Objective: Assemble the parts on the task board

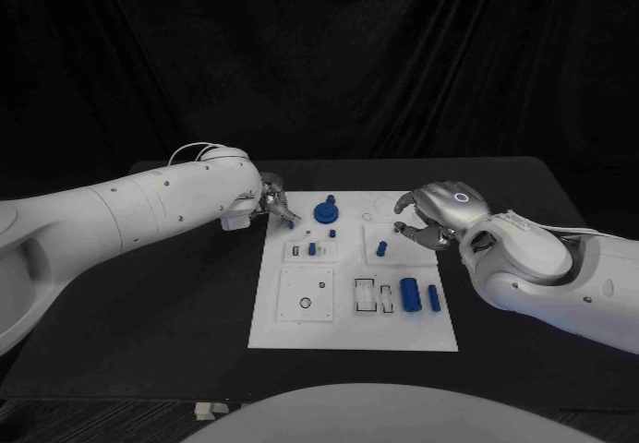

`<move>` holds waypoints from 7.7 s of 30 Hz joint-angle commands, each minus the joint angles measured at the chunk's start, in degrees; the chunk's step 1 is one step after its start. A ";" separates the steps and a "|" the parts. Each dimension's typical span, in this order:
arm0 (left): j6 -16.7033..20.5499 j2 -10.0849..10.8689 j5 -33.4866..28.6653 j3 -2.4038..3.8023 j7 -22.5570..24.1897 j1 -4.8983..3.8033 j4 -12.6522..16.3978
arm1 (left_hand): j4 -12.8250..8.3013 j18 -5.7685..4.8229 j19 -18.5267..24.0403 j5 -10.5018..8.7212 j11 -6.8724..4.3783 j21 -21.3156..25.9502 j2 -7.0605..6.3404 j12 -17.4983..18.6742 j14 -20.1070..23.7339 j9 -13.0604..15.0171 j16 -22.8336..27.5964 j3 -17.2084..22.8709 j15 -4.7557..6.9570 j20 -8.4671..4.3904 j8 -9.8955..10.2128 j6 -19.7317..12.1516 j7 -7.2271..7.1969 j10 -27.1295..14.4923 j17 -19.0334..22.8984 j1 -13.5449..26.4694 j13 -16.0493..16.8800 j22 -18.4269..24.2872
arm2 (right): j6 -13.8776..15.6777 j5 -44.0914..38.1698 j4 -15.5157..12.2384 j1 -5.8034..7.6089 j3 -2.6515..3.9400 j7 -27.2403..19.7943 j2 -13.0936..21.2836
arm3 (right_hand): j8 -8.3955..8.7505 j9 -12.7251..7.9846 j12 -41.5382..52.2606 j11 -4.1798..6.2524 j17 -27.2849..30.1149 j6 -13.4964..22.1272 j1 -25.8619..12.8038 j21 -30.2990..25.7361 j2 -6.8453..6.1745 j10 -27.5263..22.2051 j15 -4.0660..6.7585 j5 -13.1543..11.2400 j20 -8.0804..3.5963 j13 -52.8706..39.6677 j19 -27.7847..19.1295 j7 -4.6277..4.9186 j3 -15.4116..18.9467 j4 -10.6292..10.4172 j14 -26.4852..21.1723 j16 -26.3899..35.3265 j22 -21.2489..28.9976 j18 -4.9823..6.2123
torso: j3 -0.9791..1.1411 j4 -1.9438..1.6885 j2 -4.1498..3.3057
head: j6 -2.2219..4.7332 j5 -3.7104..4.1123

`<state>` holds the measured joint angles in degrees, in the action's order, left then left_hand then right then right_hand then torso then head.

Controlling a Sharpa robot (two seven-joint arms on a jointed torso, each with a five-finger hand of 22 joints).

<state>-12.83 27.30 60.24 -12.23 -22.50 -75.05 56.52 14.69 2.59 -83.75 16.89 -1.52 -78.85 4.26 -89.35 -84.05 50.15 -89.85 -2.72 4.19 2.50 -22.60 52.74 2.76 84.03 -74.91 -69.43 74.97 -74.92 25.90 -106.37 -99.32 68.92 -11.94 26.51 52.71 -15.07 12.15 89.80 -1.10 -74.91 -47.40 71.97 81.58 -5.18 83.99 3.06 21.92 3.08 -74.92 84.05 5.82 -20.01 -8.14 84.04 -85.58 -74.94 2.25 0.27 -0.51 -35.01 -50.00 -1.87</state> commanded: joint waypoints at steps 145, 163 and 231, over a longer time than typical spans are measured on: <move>7.58 11.37 -7.24 0.01 -5.97 2.48 21.18 | -4.71 0.59 1.11 11.70 -0.43 2.04 -6.85 2.37 -5.95 2.53 -0.15 21.13 0.34 -0.53 3.09 2.84 -0.76 3.48 -15.09 0.69 11.99 -10.86 | -1.16 0.94 0.77 -0.96 0.02 0.69 0.28 | 0.00 -0.29 0.20 0.24 -1.14 -0.63 -0.66 -0.92 0.38 6.01 0.31 0.51 -0.19 -15.08 1.90 -0.03 -0.79 -0.23 3.44 0.68 -11.89 0.13 | 0.00 0.00 0.00 | 0.00 -0.07; 7.05 11.82 -7.24 0.01 -6.61 2.50 21.35 | -5.02 0.63 1.22 11.81 -0.44 2.24 -6.91 2.55 -5.95 2.53 -0.15 21.44 0.33 -0.52 3.17 2.75 -0.75 3.32 -15.09 0.53 11.81 -10.80 | -1.52 0.94 0.80 -1.22 0.02 0.84 0.17 | 0.04 -0.34 0.20 0.23 -1.09 -0.60 -0.71 -1.01 0.38 6.01 0.31 0.49 -0.19 -15.08 1.86 -0.02 -0.85 -0.23 3.44 0.70 -11.86 0.15 | 0.00 -0.03 0.00 | 0.00 -0.06; 8.45 10.98 -7.24 0.01 -3.23 2.70 19.94 | 1.85 0.78 1.56 -7.41 0.65 3.15 -2.58 2.55 -5.95 0.63 -0.15 4.15 -0.68 0.51 4.44 4.18 0.26 3.08 -15.09 14.75 11.59 -10.65 | -1.65 1.15 1.39 -1.86 0.02 0.61 0.00 | 0.05 -0.44 0.20 0.23 -1.06 -0.62 -0.79 -1.06 0.40 6.00 0.31 0.47 -0.19 -15.08 1.85 -0.03 -1.01 -0.21 3.44 0.72 -11.85 0.16 | 0.00 0.01 0.02 | 0.00 0.09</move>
<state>-4.90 38.41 53.11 -12.26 -26.80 -72.47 76.33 16.51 2.60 -82.10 9.21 -1.12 -75.55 1.28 -86.69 -84.05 50.73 -89.85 1.75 3.78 2.90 -18.02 56.72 3.07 84.02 -74.91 -54.59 74.96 -74.90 24.35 -105.10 -97.91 67.20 -11.94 26.60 52.65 -15.07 11.77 89.80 -1.10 -74.91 -47.81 71.76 80.88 -4.97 83.99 3.06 22.14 3.08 -74.92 84.05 5.82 -20.65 -8.45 84.04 -85.20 -74.94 2.26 0.27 -0.51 -35.00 -50.00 -1.76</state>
